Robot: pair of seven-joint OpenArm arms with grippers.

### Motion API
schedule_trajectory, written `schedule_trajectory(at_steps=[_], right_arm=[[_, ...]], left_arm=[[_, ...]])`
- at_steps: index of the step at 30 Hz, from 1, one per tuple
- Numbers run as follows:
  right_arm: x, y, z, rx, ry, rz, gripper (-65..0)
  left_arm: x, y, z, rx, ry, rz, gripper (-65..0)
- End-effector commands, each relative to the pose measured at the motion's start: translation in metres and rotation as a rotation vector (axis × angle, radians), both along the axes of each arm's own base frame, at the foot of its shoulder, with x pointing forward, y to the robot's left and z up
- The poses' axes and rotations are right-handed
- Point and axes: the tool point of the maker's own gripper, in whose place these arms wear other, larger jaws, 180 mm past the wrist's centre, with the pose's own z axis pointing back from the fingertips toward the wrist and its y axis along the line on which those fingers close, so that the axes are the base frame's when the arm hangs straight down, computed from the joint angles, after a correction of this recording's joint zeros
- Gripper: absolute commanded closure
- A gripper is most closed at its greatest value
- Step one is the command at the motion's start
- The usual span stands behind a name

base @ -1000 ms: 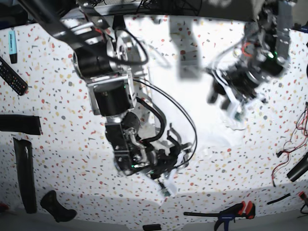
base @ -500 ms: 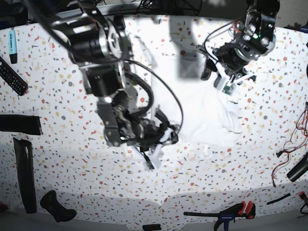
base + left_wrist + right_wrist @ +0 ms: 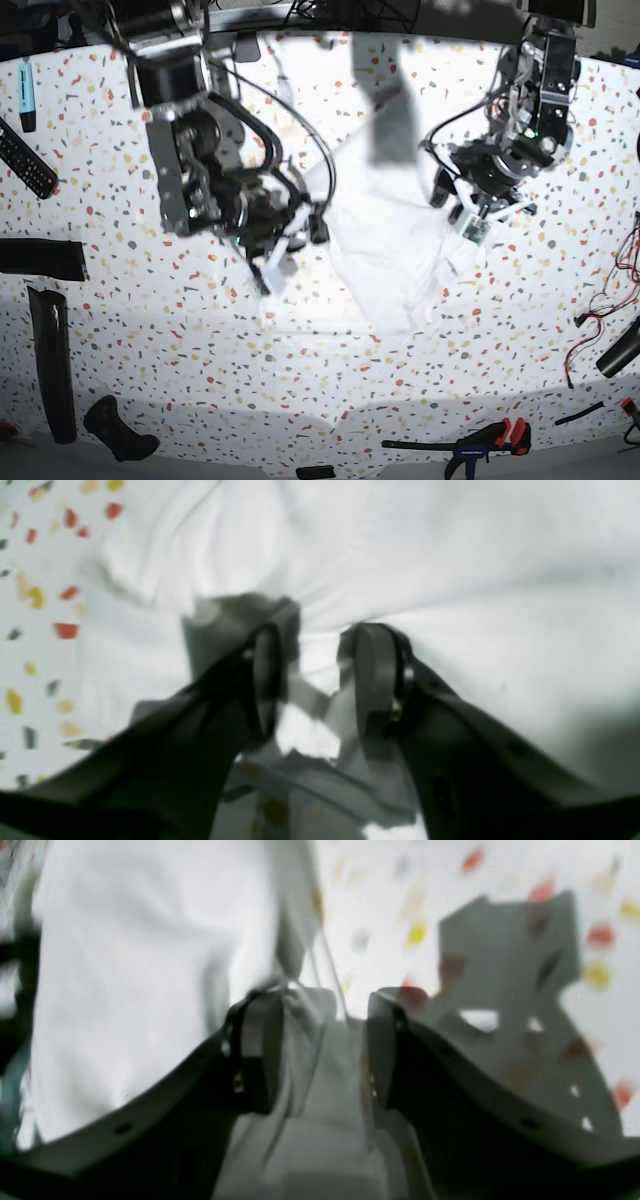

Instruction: Fold the T-shirt properly

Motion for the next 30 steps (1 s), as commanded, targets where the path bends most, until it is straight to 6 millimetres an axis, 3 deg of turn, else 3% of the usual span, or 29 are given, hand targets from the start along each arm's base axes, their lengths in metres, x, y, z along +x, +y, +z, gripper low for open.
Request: schedule_trajectory(at_steps=[1, 5, 8, 12, 14, 21, 24, 30], right_arm=[[-0.004, 0.006, 0.013, 0.019, -0.03, 0.034, -28.0], [-0.042, 0.013, 0.018, 0.017, -0.036, 0.094, -28.0], [-0.061, 0.016, 0.024, 0.028, -0.051, 0.108, -28.0], [-0.081, 0.019, 0.03, 0.038, -0.062, 0.118, -28.0], [-0.084, 0.019, 0.03, 0.036, -0.063, 0.119, -28.0], [-0.065, -0.005, 0.029, -0.049, -0.104, 0.068, -28.0], [-0.048, -0.011, 0.04, -0.04, -0.148, 0.037, -28.0], [-0.018, -0.003, 0.067, -0.042, -0.221, 0.046, -28.0]], left_arm=[[0.008, 0.003, 0.008, 0.005, -0.033, 0.003, -24.1], [0.007, -0.006, 0.009, -0.006, -0.039, -0.025, -24.1], [0.002, -0.024, 0.006, -0.013, -0.032, -0.08, -24.1], [-0.009, -0.057, 0.003, -0.028, -0.035, -0.175, -24.1], [-0.008, -0.062, 0.003, 0.0, -0.049, -0.179, -24.1], [-0.005, -0.049, -0.004, 0.103, -0.002, -0.151, -24.1], [-0.011, -0.046, -0.01, 0.11, 0.046, -0.126, -24.1], [-0.024, -0.037, -0.023, 0.117, 0.169, -0.049, -24.1]])
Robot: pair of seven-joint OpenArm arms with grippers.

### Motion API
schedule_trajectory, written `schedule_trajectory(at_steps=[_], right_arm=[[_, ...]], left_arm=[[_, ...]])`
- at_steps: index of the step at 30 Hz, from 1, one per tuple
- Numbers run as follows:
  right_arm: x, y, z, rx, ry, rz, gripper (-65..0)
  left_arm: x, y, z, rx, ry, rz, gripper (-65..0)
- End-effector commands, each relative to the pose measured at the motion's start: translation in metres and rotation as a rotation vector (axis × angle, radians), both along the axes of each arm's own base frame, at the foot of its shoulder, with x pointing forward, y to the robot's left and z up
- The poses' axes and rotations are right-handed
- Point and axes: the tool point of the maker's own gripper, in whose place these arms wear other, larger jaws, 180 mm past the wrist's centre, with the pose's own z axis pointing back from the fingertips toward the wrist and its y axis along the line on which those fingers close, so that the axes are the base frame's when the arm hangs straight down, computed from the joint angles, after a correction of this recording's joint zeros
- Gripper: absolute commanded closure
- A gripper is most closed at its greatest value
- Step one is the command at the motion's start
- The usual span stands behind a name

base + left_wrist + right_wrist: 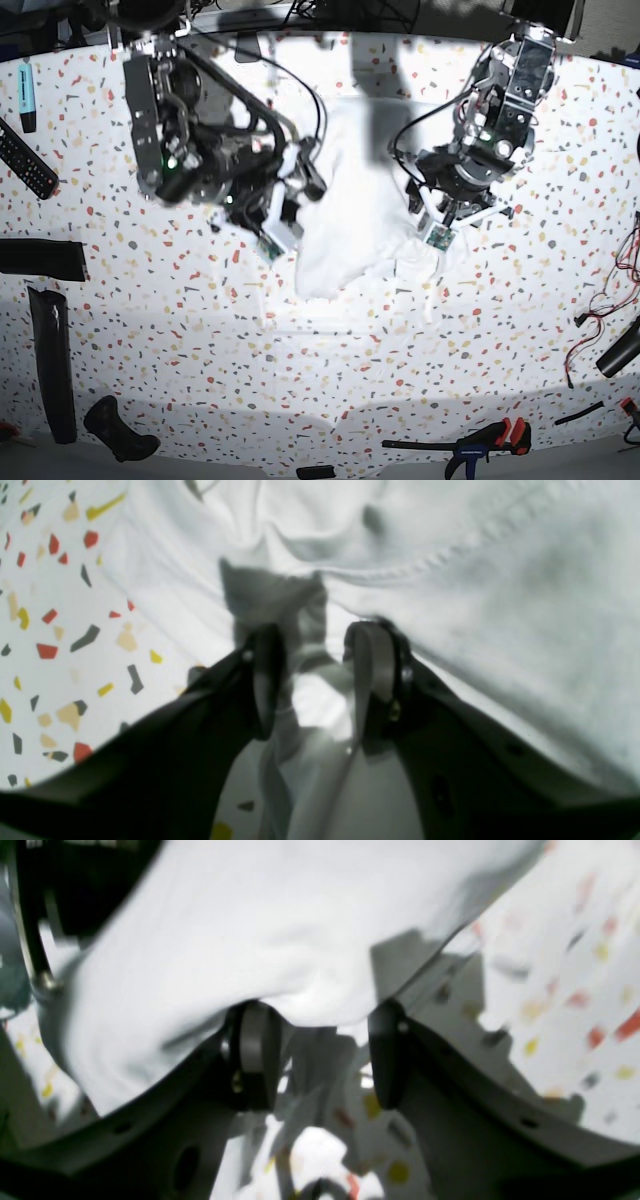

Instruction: Fold the T-shirt properly

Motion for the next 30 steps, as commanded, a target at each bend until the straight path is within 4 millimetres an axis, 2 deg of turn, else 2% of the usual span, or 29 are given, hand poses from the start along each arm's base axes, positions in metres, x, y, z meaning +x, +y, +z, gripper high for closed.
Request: schedule_trajectory(at_steps=[1, 5, 10, 13, 16, 18, 20, 22, 26, 30], right_arm=[[0.009, 0.009, 0.019, 0.045, -0.049, 0.01, -28.0], [0.005, 0.022, 0.018, 0.055, -0.02, 0.02, -28.0], [0.008, 0.018, 0.018, 0.03, -0.028, 0.012, -28.0], [0.006, 0.017, 0.015, 0.014, -0.014, 0.016, -28.0], [0.004, 0.013, 0.011, -0.014, 0.006, 0.018, -28.0], [0.003, 0.003, 0.006, -0.053, 0.033, 0.0, -28.0], [0.011, -0.021, 0.001, -0.113, 0.049, -0.096, -28.0], [0.021, -0.043, 0.005, -0.131, 0.032, -0.179, -28.0], [0.04, -0.073, 0.033, -0.096, -0.038, -0.268, -28.0], [0.051, -0.084, 0.069, -0.008, -0.112, -0.308, -28.0]], left_arm=[[-0.012, 0.007, -0.01, 0.037, 0.07, 0.0, -24.1], [-0.02, 0.012, -0.016, 0.068, 0.124, 0.006, -24.1], [-0.026, 0.018, -0.019, 0.103, 0.163, 0.01, -24.1], [-0.022, 0.016, -0.011, 0.097, 0.138, 0.006, -24.1], [-0.014, 0.01, 0.007, 0.081, 0.085, -0.003, -24.1], [-0.009, 0.006, 0.023, 0.069, 0.041, -0.011, -24.1], [-0.006, 0.002, 0.039, 0.061, 0.006, -0.018, -24.1], [-0.002, -0.003, 0.054, 0.048, -0.037, -0.026, -24.1], [0.004, -0.01, 0.077, 0.02, -0.113, -0.038, -24.1], [0.007, -0.012, 0.085, 0.012, -0.14, -0.042, -24.1]])
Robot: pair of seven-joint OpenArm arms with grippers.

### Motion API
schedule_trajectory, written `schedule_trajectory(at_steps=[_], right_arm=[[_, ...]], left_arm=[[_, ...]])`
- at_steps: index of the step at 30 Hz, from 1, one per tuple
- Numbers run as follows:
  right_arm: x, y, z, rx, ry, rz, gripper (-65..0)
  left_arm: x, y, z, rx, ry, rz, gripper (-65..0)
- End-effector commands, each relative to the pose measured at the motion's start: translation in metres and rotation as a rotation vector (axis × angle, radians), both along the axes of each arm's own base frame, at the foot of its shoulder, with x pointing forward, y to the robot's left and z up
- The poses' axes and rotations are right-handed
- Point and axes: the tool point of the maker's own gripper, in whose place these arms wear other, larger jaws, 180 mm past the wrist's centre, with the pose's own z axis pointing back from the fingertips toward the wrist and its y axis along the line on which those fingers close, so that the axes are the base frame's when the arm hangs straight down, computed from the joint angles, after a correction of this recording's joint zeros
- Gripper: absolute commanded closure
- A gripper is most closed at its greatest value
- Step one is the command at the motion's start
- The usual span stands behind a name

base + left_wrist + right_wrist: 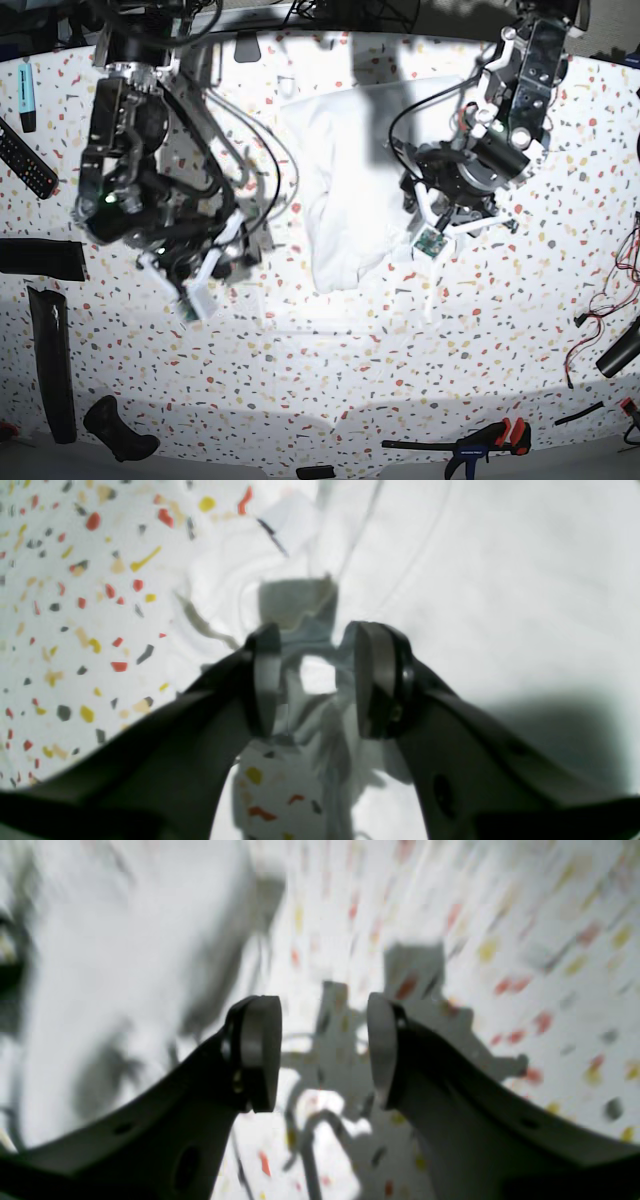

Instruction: Fold the T-shirt properly

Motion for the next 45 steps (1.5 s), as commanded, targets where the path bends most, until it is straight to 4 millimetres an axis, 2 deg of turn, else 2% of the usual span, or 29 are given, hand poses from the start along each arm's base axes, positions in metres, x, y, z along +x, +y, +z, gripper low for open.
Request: schedule_trajectory(at_steps=[1, 4, 8, 10, 13, 17, 20, 23, 29, 32, 34, 36, 38, 42, 45], right_arm=[[0.005, 0.003, 0.02, 0.042, -0.062, 0.007, -28.0], [0.001, 0.018, 0.038, 0.158, -0.105, 0.07, -28.0], [-0.014, 0.063, 0.066, 0.358, -0.151, 0.239, -28.0], [-0.023, 0.086, 0.07, 0.408, -0.136, 0.306, -28.0], [-0.038, 0.118, 0.071, 0.431, -0.111, 0.406, -28.0], [-0.057, 0.151, 0.066, 0.423, -0.077, 0.522, -28.0], [-0.058, 0.159, 0.047, 0.331, -0.055, 0.53, -28.0], [-0.042, 0.148, 0.01, 0.199, -0.023, 0.458, -28.0], [-0.029, 0.12, -0.067, 0.091, 0.121, 0.341, -28.0], [-0.032, 0.116, -0.098, 0.099, 0.191, 0.311, -28.0], [-0.036, 0.114, -0.111, 0.101, 0.234, 0.305, -28.0], [-0.036, 0.116, -0.108, 0.117, 0.233, 0.306, -28.0], [-0.032, 0.121, -0.095, 0.148, 0.207, 0.316, -28.0], [-0.028, 0.135, -0.045, 0.226, 0.11, 0.365, -28.0], [-0.033, 0.145, -0.001, 0.276, 0.026, 0.425, -28.0]], left_arm=[[0.009, -0.002, 0.014, -0.015, -0.055, -0.002, -24.1], [0.016, 0.013, 0.017, 0.084, -0.105, 0.019, -24.1], [0.027, 0.045, 0.025, 0.214, -0.173, 0.106, -24.1], [0.035, 0.067, 0.034, 0.291, -0.221, 0.158, -24.1], [0.045, 0.11, 0.057, 0.44, -0.329, 0.285, -24.1], [0.048, 0.162, 0.08, 0.55, -0.398, 0.401, -24.1], [0.046, 0.19, 0.088, 0.576, -0.392, 0.454, -24.1], [0.045, 0.205, 0.09, 0.561, -0.374, 0.488, -24.1], [0.045, 0.207, 0.088, 0.515, -0.353, 0.502, -24.1], [0.045, 0.205, 0.086, 0.503, -0.347, 0.499, -24.1], [0.045, 0.205, 0.086, 0.502, -0.347, 0.499, -24.1], [0.045, 0.205, 0.086, 0.503, -0.348, 0.499, -24.1], [0.045, 0.205, 0.086, 0.503, -0.347, 0.499, -24.1], [0.045, 0.206, 0.087, 0.507, -0.349, 0.499, -24.1], [0.045, 0.206, 0.087, 0.507, -0.349, 0.499, -24.1]])
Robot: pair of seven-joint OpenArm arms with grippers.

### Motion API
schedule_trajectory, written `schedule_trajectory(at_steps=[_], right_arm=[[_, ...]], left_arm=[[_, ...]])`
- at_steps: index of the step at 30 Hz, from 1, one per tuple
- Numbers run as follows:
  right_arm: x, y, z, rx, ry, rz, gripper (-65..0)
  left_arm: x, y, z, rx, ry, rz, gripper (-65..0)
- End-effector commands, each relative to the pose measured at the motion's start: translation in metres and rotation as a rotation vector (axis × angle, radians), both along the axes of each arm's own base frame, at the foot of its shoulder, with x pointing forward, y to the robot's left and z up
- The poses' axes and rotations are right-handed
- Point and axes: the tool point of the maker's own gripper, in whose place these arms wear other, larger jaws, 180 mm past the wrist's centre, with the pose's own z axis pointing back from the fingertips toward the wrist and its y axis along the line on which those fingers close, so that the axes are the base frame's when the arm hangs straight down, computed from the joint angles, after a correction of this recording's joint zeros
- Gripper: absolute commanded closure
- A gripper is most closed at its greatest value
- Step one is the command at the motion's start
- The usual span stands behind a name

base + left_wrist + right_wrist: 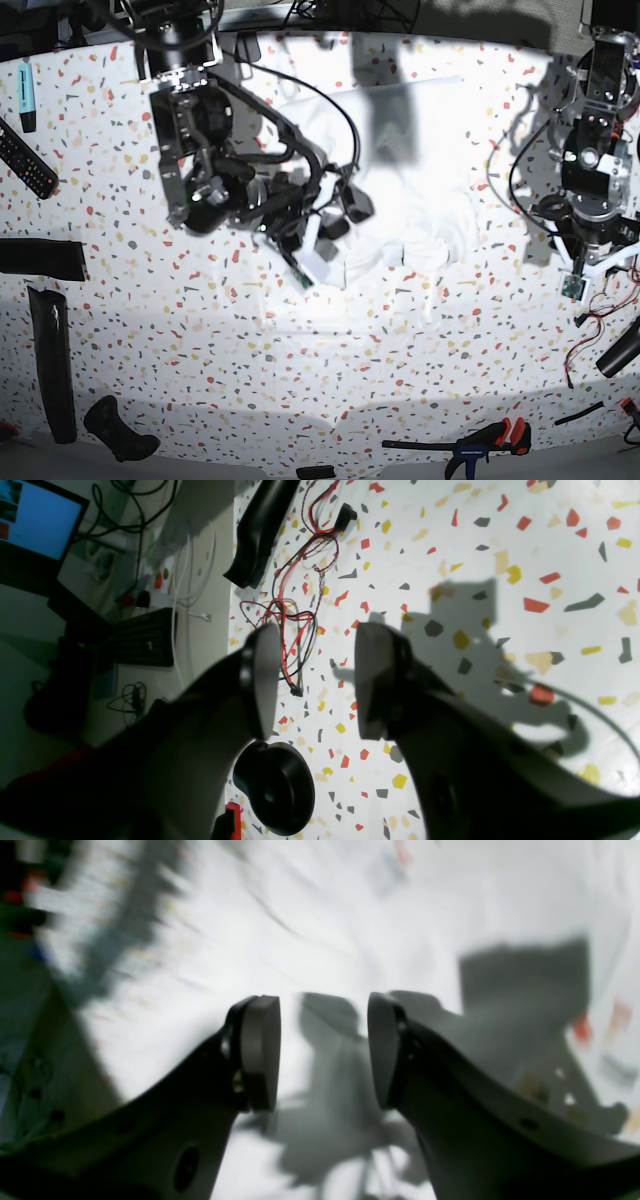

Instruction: Fold the T-shirt properly

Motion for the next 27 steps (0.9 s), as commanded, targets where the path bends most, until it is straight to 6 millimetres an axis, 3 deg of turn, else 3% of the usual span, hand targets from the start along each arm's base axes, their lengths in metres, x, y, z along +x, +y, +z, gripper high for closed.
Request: schedule_trajectory(at_steps=[1, 4, 7, 11, 15, 21, 24, 27], right_arm=[[0.003, 0.009, 0.032, 0.064, -0.071, 0.03, -28.0], [-0.021, 0.021, 0.07, 0.155, -0.103, 0.12, -28.0], [-0.035, 0.027, 0.078, 0.188, -0.113, 0.133, -28.0], [-0.049, 0.022, 0.043, 0.133, -0.034, 0.095, -28.0], [-0.045, 0.007, 0.004, 0.034, -0.042, -0.024, -28.0], [-0.063, -0.013, -0.09, -0.145, 0.161, -0.049, -28.0], [-0.063, -0.016, -0.102, -0.157, 0.193, -0.051, -28.0], [-0.059, -0.009, -0.085, -0.099, 0.174, -0.046, -28.0]], left_arm=[[0.007, 0.004, 0.018, 0.026, -0.057, -0.003, -24.1], [0.007, 0.004, 0.018, 0.026, -0.057, -0.004, -24.1], [0.007, 0.004, 0.018, 0.026, -0.057, -0.004, -24.1], [0.007, 0.004, 0.018, 0.025, -0.058, -0.004, -24.1], [0.007, 0.004, 0.018, 0.025, -0.057, -0.003, -24.1], [0.007, 0.004, 0.018, 0.025, -0.057, -0.003, -24.1], [0.009, 0.002, 0.02, 0.026, -0.069, -0.014, -24.1], [0.013, -0.002, 0.025, 0.029, -0.102, -0.043, -24.1]])
